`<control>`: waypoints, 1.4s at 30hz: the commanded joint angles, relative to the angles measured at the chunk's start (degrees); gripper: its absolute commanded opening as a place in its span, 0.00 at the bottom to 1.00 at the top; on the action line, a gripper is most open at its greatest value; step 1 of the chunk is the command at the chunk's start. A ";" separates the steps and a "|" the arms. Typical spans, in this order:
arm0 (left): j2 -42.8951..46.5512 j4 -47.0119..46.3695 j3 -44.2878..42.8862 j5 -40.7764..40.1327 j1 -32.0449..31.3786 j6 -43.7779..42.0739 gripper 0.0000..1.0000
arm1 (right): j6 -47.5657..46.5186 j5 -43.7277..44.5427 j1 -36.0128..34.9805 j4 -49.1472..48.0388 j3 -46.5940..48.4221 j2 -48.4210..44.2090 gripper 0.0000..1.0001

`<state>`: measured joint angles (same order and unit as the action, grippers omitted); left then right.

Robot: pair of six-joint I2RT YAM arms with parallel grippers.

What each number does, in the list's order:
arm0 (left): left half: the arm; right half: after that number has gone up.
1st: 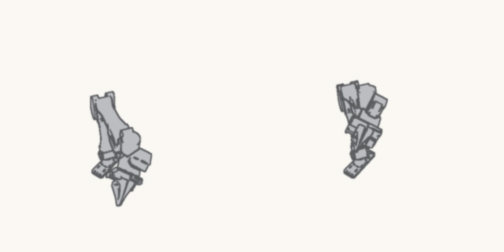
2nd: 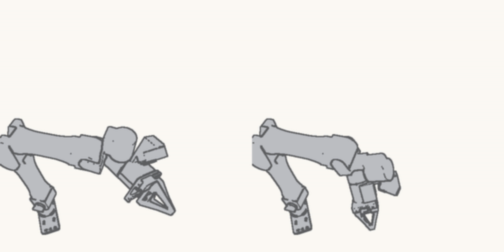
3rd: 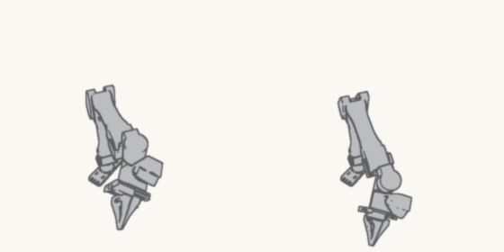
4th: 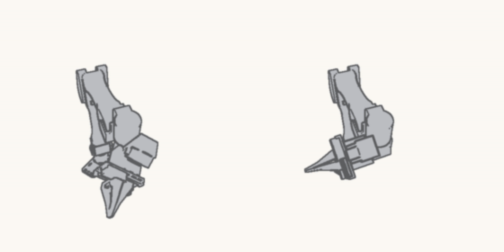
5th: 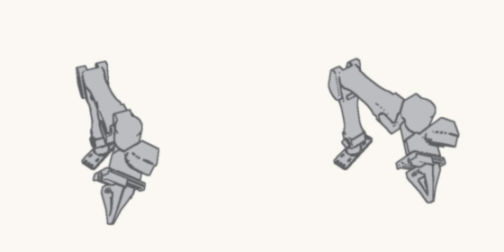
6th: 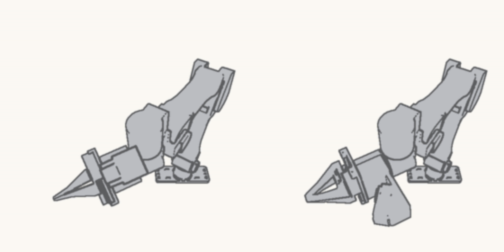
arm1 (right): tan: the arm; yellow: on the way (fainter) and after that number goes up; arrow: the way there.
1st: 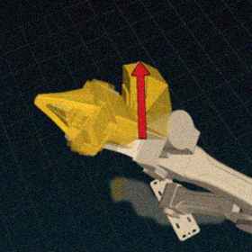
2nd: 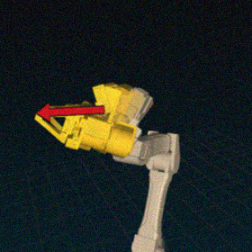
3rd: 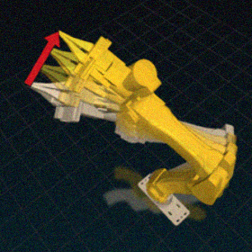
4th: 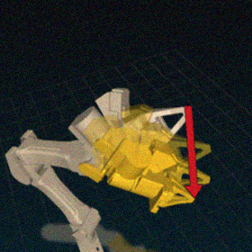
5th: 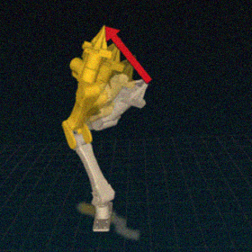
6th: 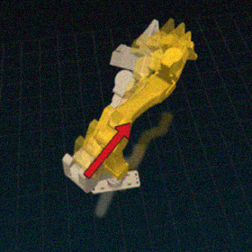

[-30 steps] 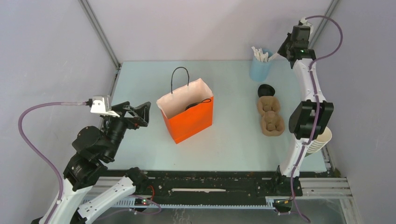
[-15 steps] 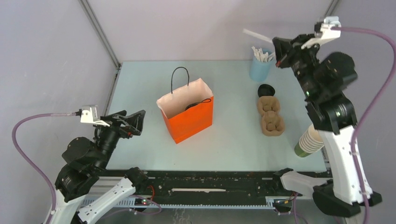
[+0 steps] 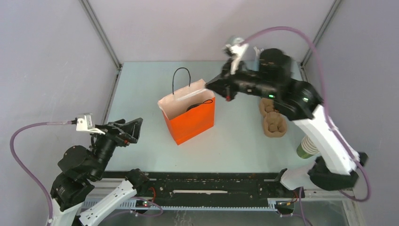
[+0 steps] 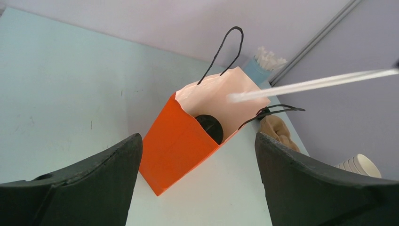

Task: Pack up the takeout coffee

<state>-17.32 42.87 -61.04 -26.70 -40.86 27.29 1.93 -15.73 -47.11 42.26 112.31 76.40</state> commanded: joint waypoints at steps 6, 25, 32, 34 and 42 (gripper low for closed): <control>1.34 1.53 -0.98 -0.56 -0.06 2.46 0.93 | -7.15 13.22 -8.66 18.35 18.27 20.35 0.00; 2.69 3.23 -0.24 -2.35 -0.07 2.42 0.93 | -5.84 21.86 -15.15 18.02 32.64 40.96 0.40; 0.76 2.96 -1.57 -2.19 -0.08 2.02 0.93 | -5.88 27.25 -18.06 18.97 33.60 29.89 0.73; -0.23 2.85 -2.61 -1.98 -0.08 1.60 0.94 | -5.19 28.89 -18.76 18.52 28.42 23.34 0.75; -4.31 1.70 -8.10 -2.45 -0.06 -2.21 0.94 | -0.99 36.30 -22.15 15.69 6.65 -8.34 1.00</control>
<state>-18.98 46.48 -64.31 -28.32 -40.86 27.97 -2.46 14.94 -68.16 60.12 125.08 80.38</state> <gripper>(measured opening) 0.940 0.990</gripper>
